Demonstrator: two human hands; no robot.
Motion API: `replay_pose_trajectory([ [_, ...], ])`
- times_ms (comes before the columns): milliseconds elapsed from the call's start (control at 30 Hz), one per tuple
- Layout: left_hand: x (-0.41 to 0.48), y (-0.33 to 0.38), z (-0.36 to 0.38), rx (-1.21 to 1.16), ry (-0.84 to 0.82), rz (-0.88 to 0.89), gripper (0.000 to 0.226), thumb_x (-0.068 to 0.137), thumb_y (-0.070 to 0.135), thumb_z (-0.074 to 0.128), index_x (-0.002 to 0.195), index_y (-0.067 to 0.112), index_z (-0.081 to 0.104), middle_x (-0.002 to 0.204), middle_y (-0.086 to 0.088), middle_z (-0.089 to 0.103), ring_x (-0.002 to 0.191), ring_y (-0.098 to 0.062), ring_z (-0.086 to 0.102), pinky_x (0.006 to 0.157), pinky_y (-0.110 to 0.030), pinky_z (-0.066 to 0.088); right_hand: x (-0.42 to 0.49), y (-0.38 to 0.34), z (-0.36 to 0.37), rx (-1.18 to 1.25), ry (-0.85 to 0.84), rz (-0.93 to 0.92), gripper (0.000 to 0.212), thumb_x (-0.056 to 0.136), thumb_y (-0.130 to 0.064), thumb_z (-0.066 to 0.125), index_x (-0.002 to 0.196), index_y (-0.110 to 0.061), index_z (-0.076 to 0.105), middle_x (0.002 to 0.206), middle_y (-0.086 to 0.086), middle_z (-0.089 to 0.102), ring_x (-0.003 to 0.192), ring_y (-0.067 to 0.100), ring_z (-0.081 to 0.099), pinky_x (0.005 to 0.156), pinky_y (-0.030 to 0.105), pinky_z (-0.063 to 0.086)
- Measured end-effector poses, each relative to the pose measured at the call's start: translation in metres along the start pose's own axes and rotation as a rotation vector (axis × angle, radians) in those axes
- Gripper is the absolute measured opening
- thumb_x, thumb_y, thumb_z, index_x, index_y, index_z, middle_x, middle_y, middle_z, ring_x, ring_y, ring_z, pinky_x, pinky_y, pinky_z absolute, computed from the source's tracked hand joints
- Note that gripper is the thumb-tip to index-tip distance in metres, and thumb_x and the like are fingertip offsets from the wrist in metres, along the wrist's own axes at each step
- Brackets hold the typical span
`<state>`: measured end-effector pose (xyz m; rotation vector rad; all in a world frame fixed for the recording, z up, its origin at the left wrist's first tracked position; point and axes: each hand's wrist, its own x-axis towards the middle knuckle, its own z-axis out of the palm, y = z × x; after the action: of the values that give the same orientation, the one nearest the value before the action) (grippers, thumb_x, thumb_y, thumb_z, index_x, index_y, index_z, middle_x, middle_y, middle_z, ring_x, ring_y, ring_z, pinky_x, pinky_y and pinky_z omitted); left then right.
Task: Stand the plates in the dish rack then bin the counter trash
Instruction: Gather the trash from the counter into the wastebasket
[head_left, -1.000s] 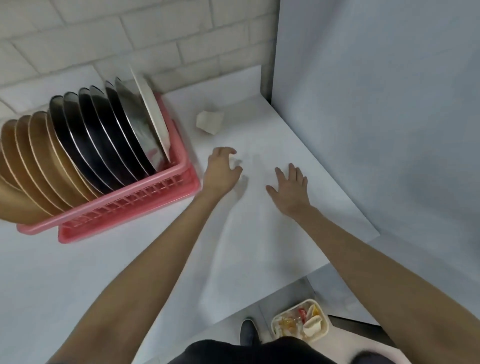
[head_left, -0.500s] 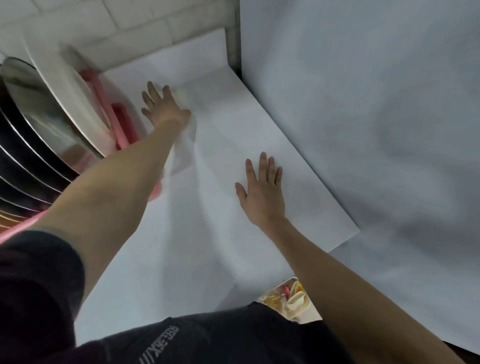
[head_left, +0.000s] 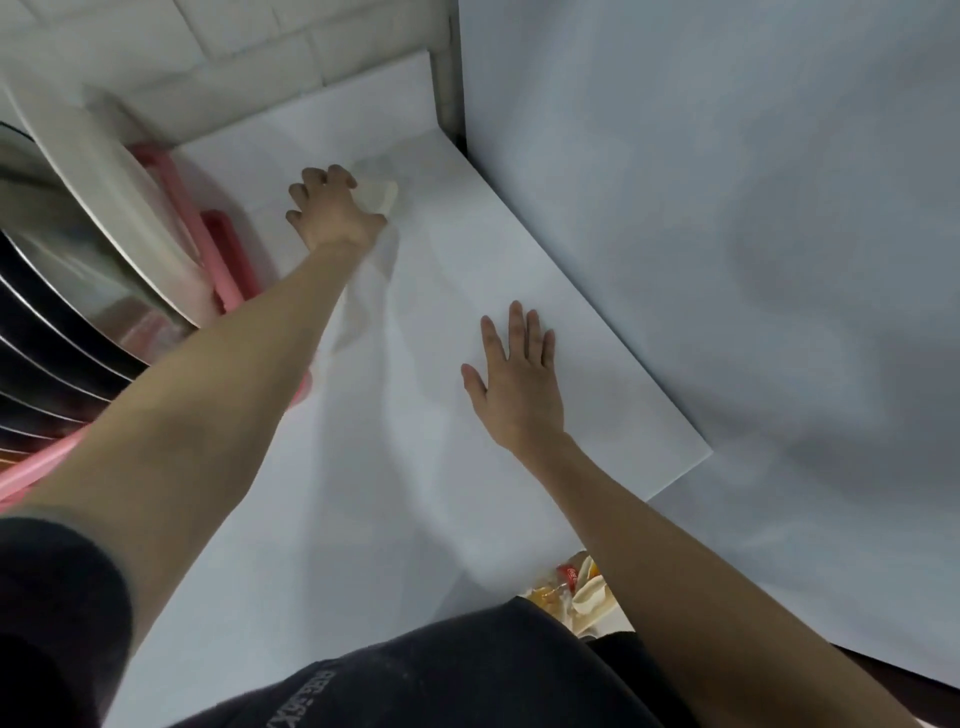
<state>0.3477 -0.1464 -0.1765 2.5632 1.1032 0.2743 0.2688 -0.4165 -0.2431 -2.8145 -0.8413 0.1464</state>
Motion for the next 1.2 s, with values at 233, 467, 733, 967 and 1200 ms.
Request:
replay_pose_trajectory([
  [233, -0.093, 0.005, 0.009, -0.139, -0.048, 0.173, 0.053, 0.073, 0.027, 0.075, 0.122, 0.021, 0.055, 0.138, -0.005, 0.043, 0.128, -0.029, 0.038, 0.098, -0.040, 0.034, 0.000, 0.005, -0.003, 0.153, 0.038, 0.001, 0.058, 0.101, -0.042, 0.040, 0.152, -0.015, 0.032, 0.163, 0.017, 0.012, 0.151, 0.034, 0.007, 0.123, 0.045, 0.001],
  [467, -0.191, -0.012, -0.002, -0.239, -0.114, 0.431, 0.056, 0.069, 0.027, 0.078, 0.120, 0.020, 0.056, 0.133, -0.001, 0.046, 0.119, -0.027, 0.044, 0.091, -0.038, 0.040, -0.046, 0.005, -0.035, 1.003, 0.072, 0.254, 0.035, 0.102, -0.025, 0.050, 0.130, -0.008, 0.060, 0.138, 0.001, 0.054, 0.131, 0.014, 0.046, 0.098, 0.001, 0.030],
  [733, -0.298, -0.019, -0.022, -0.227, -0.168, 0.636, 0.059, 0.073, 0.037, 0.079, 0.125, 0.022, 0.056, 0.140, -0.001, 0.044, 0.123, -0.024, 0.043, 0.096, -0.036, 0.037, -0.158, 0.005, -0.047, 1.265, 0.013, 0.408, 0.032, 0.096, -0.040, 0.056, 0.112, -0.017, 0.071, 0.111, -0.007, 0.070, 0.102, -0.001, 0.061, 0.085, 0.014, 0.042],
  [967, -0.403, -0.018, -0.038, -0.221, -0.198, 0.684, 0.059, 0.076, 0.053, 0.074, 0.124, 0.022, 0.057, 0.140, 0.001, 0.045, 0.124, -0.021, 0.045, 0.094, -0.032, 0.035, -0.257, 0.017, -0.062, 1.314, 0.087, 0.402, 0.020, 0.094, -0.030, 0.063, 0.087, -0.017, 0.076, 0.082, -0.005, 0.075, 0.085, 0.010, 0.070, 0.083, 0.025, 0.052],
  [1200, -0.502, -0.032, -0.035, -0.251, -0.298, 0.692, 0.067, 0.073, 0.064, 0.061, 0.126, 0.023, 0.055, 0.140, 0.004, 0.044, 0.124, -0.020, 0.045, 0.098, -0.037, 0.038, -0.353, 0.031, -0.053, 1.401, 0.084, 0.482, 0.019, 0.089, -0.020, 0.070, 0.091, -0.001, 0.073, 0.079, 0.011, 0.075, 0.074, 0.017, 0.070, 0.072, 0.027, 0.053],
])
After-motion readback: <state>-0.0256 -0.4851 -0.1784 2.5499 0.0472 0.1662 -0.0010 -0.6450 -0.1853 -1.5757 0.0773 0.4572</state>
